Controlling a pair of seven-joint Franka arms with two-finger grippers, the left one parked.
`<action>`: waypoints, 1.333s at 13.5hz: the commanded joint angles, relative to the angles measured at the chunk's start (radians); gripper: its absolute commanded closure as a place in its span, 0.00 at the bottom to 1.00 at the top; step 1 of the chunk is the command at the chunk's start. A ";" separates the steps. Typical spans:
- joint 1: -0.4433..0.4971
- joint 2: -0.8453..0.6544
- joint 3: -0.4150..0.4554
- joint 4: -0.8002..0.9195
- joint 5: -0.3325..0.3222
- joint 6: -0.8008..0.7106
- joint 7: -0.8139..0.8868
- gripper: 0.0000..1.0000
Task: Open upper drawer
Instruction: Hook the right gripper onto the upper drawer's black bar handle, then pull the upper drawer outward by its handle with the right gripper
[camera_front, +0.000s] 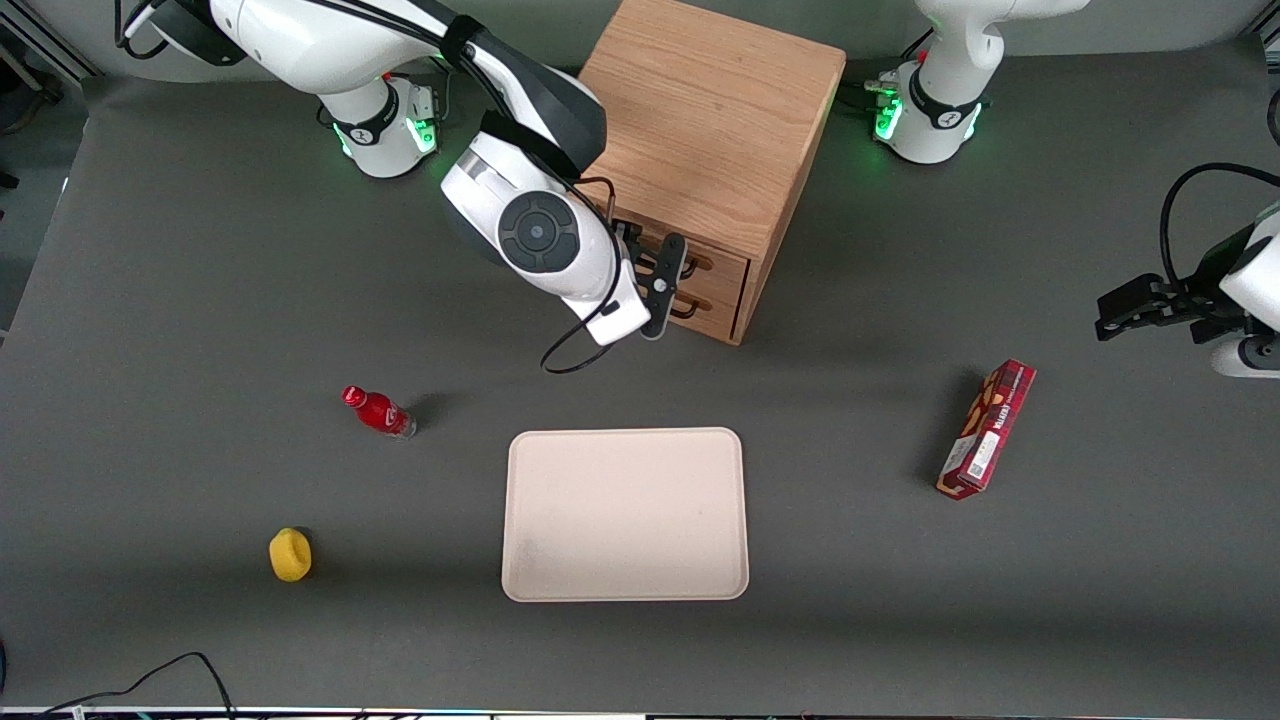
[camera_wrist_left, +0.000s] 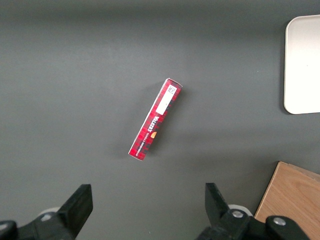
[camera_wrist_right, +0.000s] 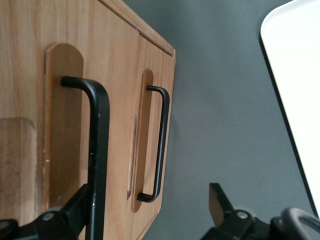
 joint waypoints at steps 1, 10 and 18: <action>-0.009 0.020 -0.019 0.014 -0.065 0.063 -0.028 0.00; -0.029 -0.003 -0.105 0.025 -0.094 0.106 -0.090 0.00; -0.028 -0.009 -0.215 0.046 -0.089 0.229 -0.094 0.00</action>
